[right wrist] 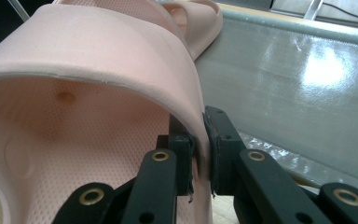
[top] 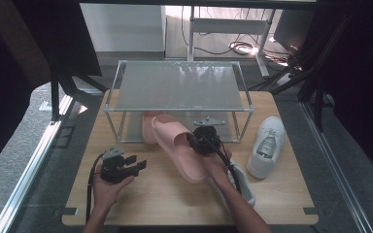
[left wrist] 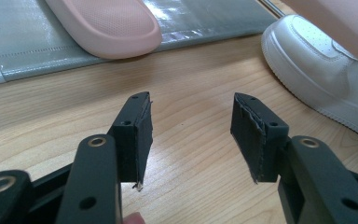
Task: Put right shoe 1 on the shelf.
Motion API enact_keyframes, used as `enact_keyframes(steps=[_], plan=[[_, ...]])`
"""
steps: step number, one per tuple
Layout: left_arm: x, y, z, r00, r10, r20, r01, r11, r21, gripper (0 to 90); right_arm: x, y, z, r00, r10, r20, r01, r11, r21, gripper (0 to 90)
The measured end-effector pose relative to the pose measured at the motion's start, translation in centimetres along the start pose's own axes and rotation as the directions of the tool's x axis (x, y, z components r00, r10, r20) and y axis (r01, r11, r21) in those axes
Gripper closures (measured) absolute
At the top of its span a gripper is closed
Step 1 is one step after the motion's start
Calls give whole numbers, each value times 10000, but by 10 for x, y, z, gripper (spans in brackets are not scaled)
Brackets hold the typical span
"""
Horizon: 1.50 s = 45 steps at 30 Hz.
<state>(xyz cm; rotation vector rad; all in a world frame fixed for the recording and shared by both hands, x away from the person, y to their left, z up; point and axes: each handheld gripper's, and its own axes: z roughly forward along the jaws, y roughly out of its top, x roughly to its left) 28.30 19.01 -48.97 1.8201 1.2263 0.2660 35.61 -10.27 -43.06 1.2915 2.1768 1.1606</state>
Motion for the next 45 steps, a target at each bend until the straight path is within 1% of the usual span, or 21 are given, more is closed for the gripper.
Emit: enact_keyframes(steps=[3,6,10,12,17,19,22,26,27,30,35,41,44,45], plan=[[0,0,-1,10000,-12,93,13,10000,-43,489,4,-1,4,9999,84,107,-84,10000,20,816],[1,2,-3,9997,-19,229,23,9999,-133,489,8,-4,7,9995,306,106,-307,9995,26,816],[3,5,-5,9992,0,388,10,9997,-249,489,11,-7,10,9982,447,408,-446,9990,-28,816],[3,6,-5,9988,56,493,-42,9996,-281,489,11,-10,12,9968,645,468,-644,9979,-41,816],[3,8,-3,9984,190,527,-176,9995,-259,489,10,-14,17,9907,1084,820,-1069,9940,-218,816],[2,10,-2,9982,209,564,-195,9995,-259,489,10,-15,21,9870,1196,1071,-1171,9927,-295,816],[1,11,-1,9978,268,604,-254,9994,-236,489,7,-16,25,9826,1429,1191,-1398,9896,-334,816],[1,11,2,9977,287,617,-276,9995,-181,489,5,-15,30,9770,1440,1573,-1396,9895,-388,816],[1,11,2,9976,289,625,-279,9995,-174,489,3,-15,32,9743,1553,1630,-1507,9878,-402,816],[1,10,2,9975,310,635,-300,9994,-162,489,2,-15,36,9707,1681,1719,-1634,9857,-413,816],[0,8,2,9976,294,629,-287,9995,-113,489,2,-16,45,9678,1747,1811,-1690,9845,-467,816],[1,7,1,9979,273,582,-267,9996,-114,489,1,-20,53,9637,1933,1841,-1876,9811,-483,815],[1,7,1,9980,263,572,-258,9996,-101,489,0,-19,56,9585,2039,1993,-1956,9788,-608,815],[1,6,1,9980,256,575,-252,9996,-92,489,-1,-19,58,9556,2121,2047,-2029,9770,-652,815]])
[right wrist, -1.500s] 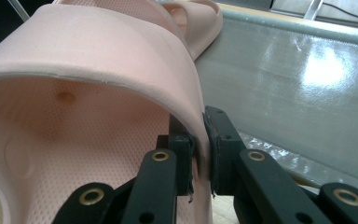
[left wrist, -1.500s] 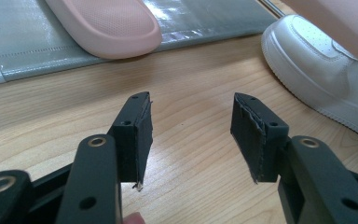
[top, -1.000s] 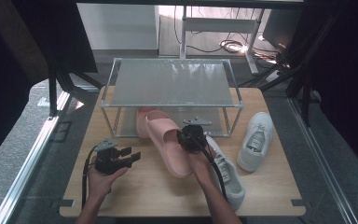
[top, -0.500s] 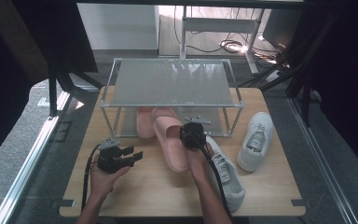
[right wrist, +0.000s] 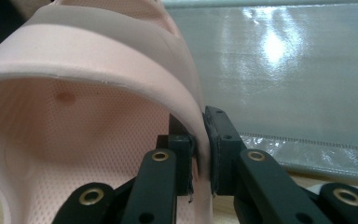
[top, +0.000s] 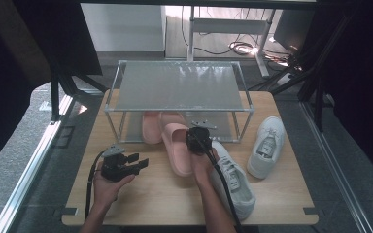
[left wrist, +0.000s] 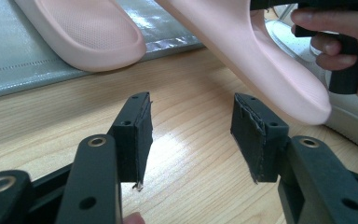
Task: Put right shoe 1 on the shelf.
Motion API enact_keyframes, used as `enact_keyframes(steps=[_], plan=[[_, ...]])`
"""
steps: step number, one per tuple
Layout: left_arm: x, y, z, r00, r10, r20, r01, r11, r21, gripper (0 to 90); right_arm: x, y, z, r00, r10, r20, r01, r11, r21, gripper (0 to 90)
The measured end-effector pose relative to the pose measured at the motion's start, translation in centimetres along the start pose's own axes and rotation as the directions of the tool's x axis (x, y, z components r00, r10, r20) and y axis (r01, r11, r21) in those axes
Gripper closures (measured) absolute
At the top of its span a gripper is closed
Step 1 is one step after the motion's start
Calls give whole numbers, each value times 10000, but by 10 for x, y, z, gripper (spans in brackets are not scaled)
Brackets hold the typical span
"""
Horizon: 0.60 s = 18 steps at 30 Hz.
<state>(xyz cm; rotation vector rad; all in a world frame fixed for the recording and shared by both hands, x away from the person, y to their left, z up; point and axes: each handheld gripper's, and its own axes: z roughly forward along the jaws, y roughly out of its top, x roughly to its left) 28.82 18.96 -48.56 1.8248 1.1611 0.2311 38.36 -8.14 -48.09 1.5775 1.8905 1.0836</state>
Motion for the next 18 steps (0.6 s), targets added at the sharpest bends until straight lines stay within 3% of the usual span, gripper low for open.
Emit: enact_keyframes(steps=[18], plan=[[0,-1,1,10000,8,27,-8,10000,50,489,-6,0,18,9951,478,863,-452,9985,-322,803]])
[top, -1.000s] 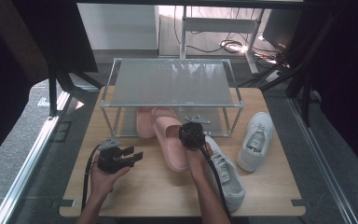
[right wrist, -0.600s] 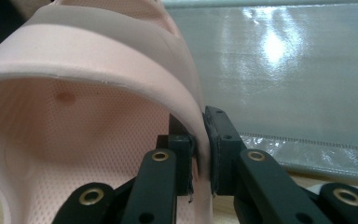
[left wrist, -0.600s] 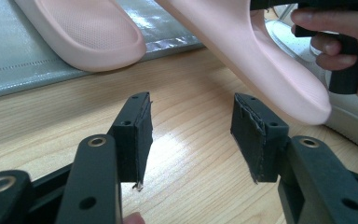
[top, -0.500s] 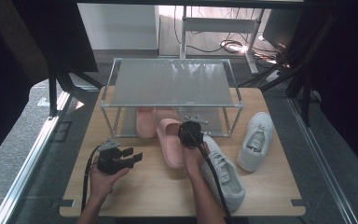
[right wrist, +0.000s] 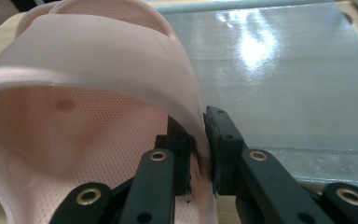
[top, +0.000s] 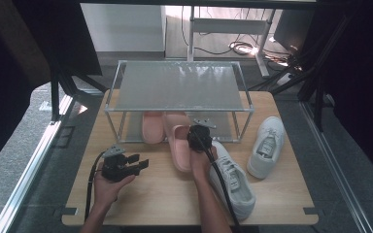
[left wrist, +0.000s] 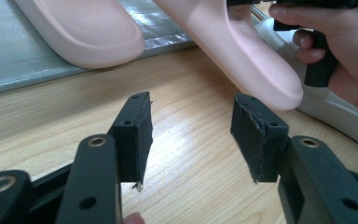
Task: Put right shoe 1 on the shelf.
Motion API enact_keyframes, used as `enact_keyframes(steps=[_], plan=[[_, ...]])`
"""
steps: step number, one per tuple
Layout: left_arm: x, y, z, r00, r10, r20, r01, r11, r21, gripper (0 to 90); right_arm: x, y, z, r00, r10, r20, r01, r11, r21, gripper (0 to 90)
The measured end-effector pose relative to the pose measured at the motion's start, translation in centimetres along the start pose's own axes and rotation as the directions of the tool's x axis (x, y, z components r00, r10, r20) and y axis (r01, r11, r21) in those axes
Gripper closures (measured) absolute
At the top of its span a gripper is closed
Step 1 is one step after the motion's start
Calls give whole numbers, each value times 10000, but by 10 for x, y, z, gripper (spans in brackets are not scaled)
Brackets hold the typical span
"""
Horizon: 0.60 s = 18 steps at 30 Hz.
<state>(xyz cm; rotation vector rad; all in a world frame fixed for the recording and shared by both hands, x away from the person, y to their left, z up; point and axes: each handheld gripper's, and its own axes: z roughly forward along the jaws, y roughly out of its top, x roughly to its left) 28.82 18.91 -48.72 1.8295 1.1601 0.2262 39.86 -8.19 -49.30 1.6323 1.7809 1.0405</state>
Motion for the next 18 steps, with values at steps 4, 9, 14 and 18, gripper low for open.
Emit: enact_keyframes(steps=[4,9,14,18], plan=[[0,0,0,10000,0,6,0,10000,-4,489,-3,1,4,9997,203,168,-203,9998,-37,804],[0,0,0,10000,2,5,-2,10000,-4,489,-5,1,13,9990,220,396,-224,9997,92,801],[1,0,0,10000,-4,-6,4,10000,3,489,0,1,20,9990,45,437,-55,9997,223,786],[1,-1,0,10000,-5,-1,5,10000,21,489,3,-1,25,9983,-106,573,85,9993,365,769]])
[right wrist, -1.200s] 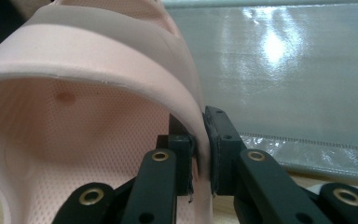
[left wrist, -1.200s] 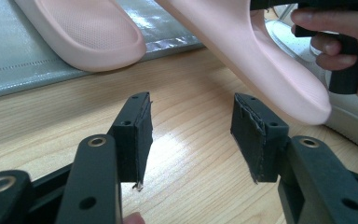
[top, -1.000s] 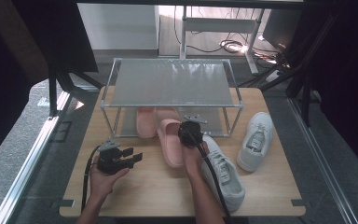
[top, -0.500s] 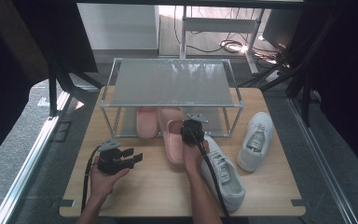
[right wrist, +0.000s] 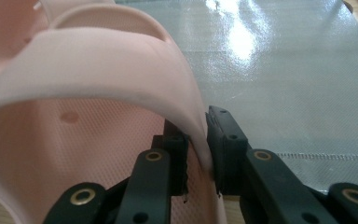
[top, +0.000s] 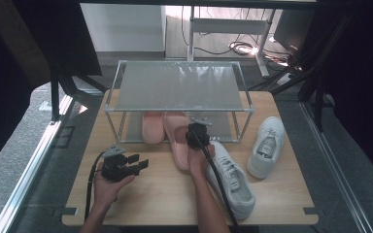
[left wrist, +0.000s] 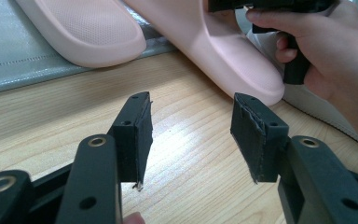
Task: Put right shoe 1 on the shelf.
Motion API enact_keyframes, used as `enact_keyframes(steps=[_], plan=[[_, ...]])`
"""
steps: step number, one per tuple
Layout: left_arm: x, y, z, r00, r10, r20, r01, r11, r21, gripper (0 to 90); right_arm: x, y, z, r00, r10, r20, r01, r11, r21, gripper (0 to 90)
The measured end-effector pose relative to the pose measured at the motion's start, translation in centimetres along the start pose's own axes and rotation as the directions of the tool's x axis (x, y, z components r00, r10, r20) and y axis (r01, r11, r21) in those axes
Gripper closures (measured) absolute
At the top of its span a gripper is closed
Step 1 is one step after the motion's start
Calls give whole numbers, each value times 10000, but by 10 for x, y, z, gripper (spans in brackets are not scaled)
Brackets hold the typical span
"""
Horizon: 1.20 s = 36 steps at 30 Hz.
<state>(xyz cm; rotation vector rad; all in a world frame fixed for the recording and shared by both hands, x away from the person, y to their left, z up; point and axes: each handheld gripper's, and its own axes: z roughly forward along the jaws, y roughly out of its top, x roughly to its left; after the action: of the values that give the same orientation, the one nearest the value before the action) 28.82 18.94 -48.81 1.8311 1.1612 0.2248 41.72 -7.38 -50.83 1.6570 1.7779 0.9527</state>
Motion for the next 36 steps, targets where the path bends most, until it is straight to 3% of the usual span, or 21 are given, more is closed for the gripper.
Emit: enact_keyframes(steps=[3,13,23,36], plan=[[0,0,1,10000,10,-3,-10,10000,22,489,1,0,0,10000,-37,-31,37,10000,55,755],[-3,-1,3,10000,68,49,-68,9999,101,489,7,-1,-6,9989,-467,-56,467,9989,38,589],[-4,-1,4,9999,93,40,-94,9999,121,490,8,-3,-28,9962,-822,-301,813,9962,-314,576],[-4,-1,3,9999,128,16,-128,9998,117,489,-1,-4,-55,9874,-789,-1374,749,9966,-340,645]])
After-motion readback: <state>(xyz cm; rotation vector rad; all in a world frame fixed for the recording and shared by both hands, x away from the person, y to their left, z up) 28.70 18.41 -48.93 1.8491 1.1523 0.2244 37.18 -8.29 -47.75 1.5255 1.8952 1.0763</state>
